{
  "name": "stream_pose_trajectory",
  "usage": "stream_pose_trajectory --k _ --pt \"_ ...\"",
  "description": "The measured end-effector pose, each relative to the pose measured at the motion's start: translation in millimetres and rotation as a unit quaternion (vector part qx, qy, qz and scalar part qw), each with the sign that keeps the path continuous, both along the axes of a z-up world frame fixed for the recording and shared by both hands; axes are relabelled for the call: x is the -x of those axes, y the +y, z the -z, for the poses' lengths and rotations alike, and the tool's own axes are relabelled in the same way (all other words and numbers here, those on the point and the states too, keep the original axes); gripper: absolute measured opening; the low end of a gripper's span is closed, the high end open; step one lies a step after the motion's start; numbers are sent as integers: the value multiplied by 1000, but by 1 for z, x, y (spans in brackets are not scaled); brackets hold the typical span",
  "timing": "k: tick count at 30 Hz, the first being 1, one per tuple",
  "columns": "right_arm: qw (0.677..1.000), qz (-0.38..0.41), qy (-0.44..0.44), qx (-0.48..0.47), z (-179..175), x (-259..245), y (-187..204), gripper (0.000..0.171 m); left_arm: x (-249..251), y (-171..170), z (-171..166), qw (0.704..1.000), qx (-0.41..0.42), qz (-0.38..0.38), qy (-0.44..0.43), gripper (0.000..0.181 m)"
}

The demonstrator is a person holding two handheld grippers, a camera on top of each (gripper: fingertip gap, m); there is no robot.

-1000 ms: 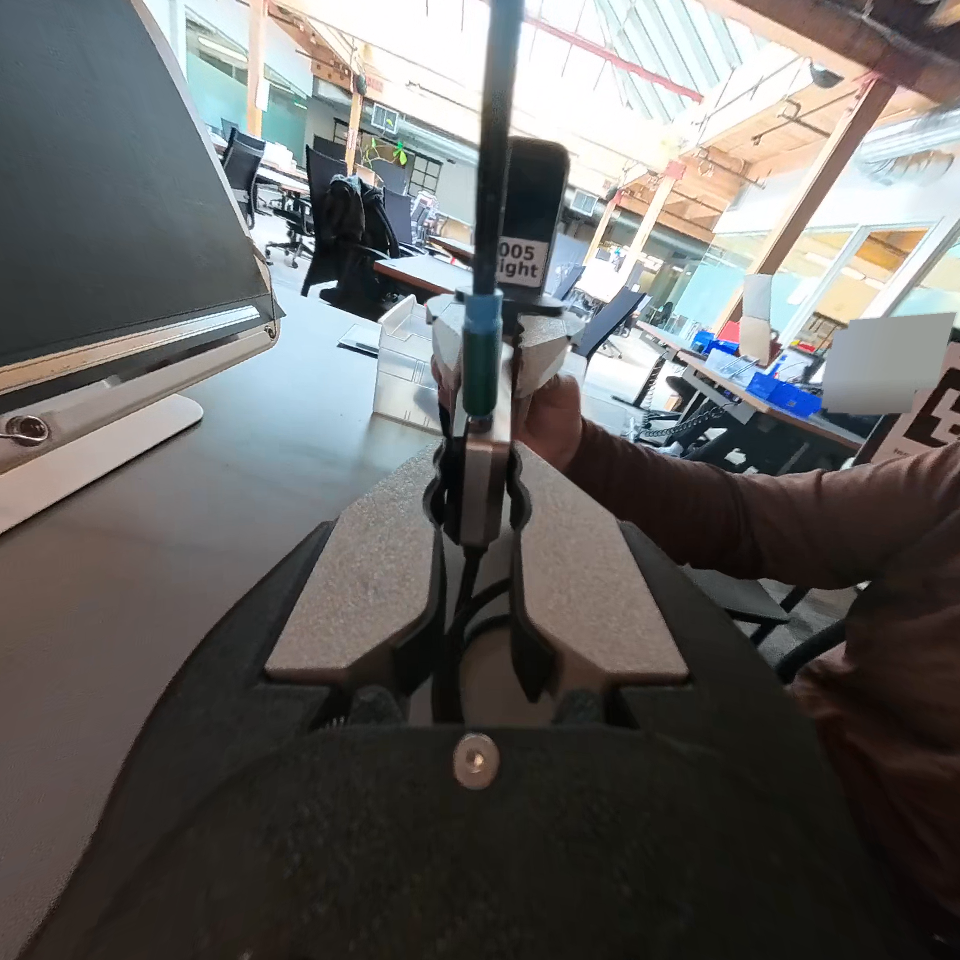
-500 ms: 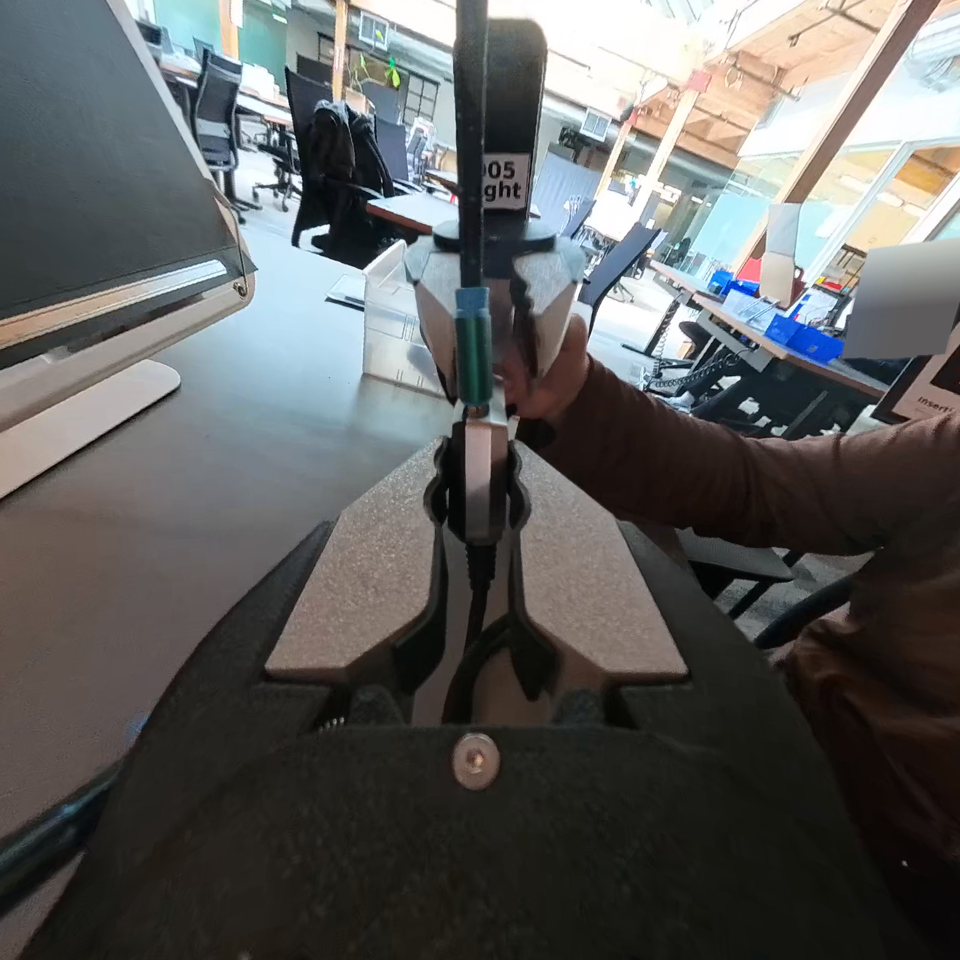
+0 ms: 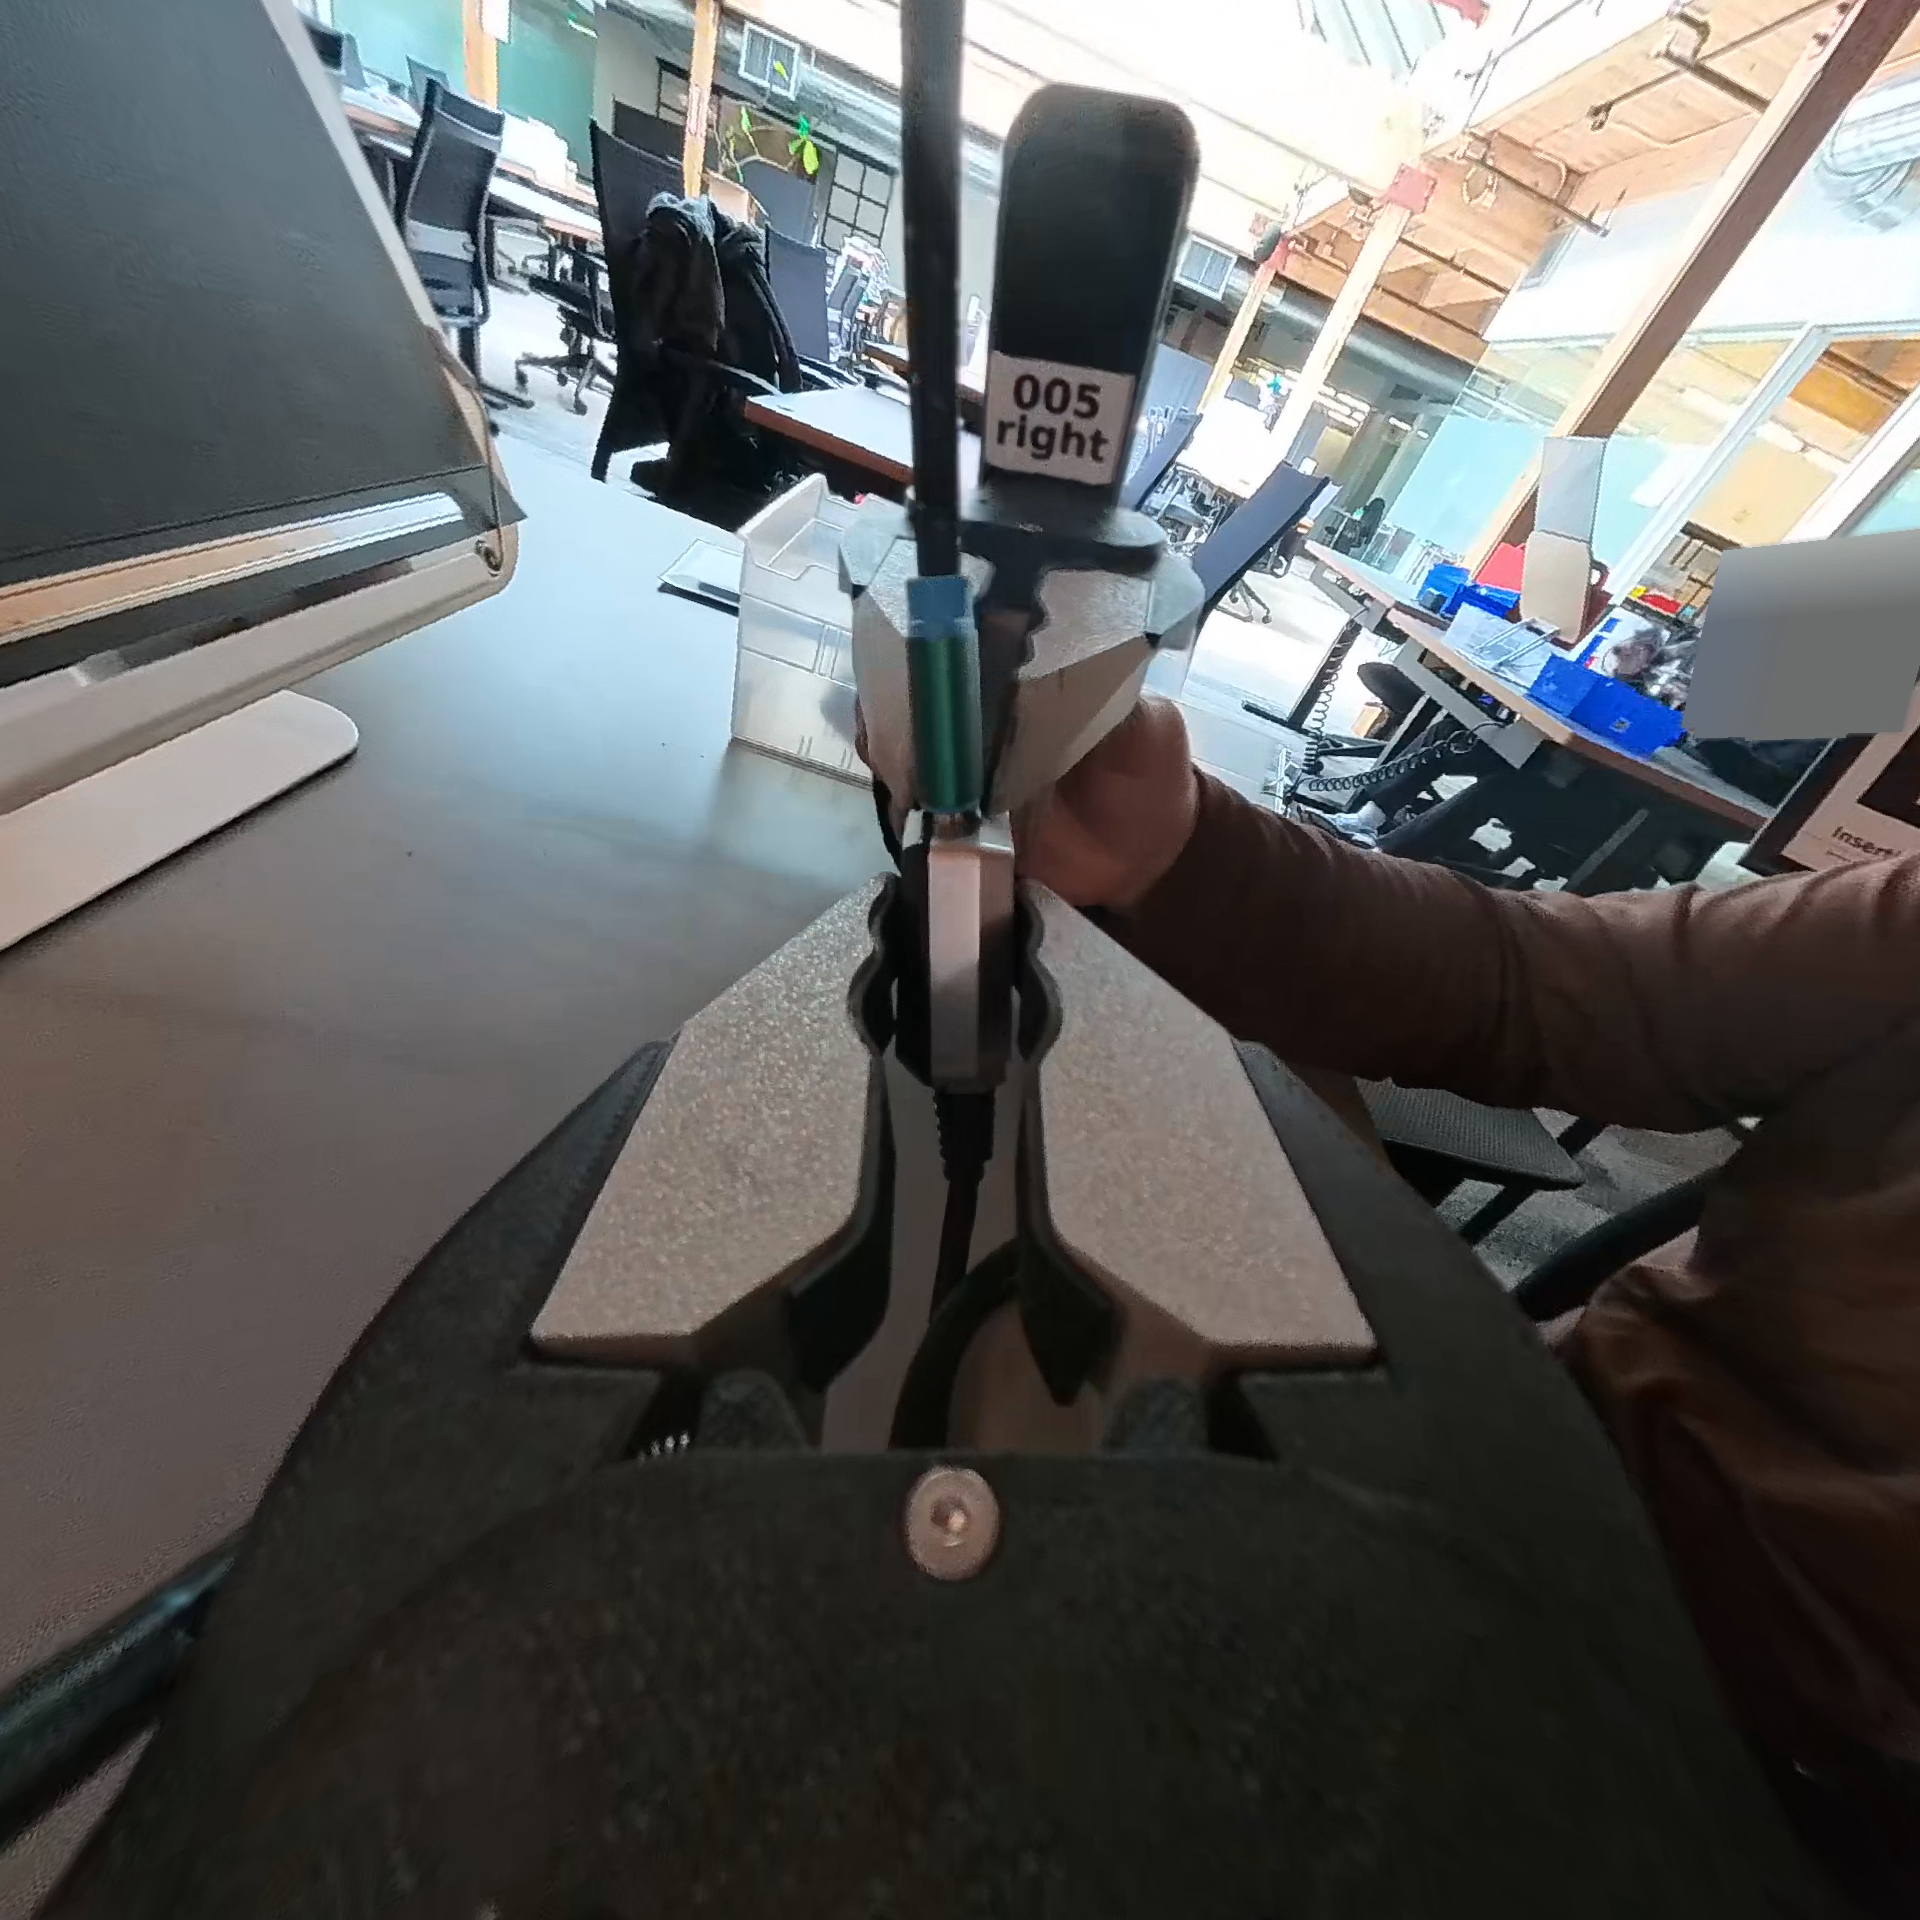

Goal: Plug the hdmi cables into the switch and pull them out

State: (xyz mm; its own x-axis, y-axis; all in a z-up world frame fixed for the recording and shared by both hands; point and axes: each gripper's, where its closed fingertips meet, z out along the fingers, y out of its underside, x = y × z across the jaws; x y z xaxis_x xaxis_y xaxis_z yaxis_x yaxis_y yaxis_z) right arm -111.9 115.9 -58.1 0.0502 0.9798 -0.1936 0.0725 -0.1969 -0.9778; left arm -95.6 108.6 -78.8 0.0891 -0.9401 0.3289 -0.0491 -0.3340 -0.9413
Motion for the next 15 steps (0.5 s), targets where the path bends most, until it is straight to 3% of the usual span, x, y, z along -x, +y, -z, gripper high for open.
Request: stream_pose_trajectory --k 15 --pt "1000 15 13 -23 4 4 5 6 -1 4 8 1000 19 -15 16 18"
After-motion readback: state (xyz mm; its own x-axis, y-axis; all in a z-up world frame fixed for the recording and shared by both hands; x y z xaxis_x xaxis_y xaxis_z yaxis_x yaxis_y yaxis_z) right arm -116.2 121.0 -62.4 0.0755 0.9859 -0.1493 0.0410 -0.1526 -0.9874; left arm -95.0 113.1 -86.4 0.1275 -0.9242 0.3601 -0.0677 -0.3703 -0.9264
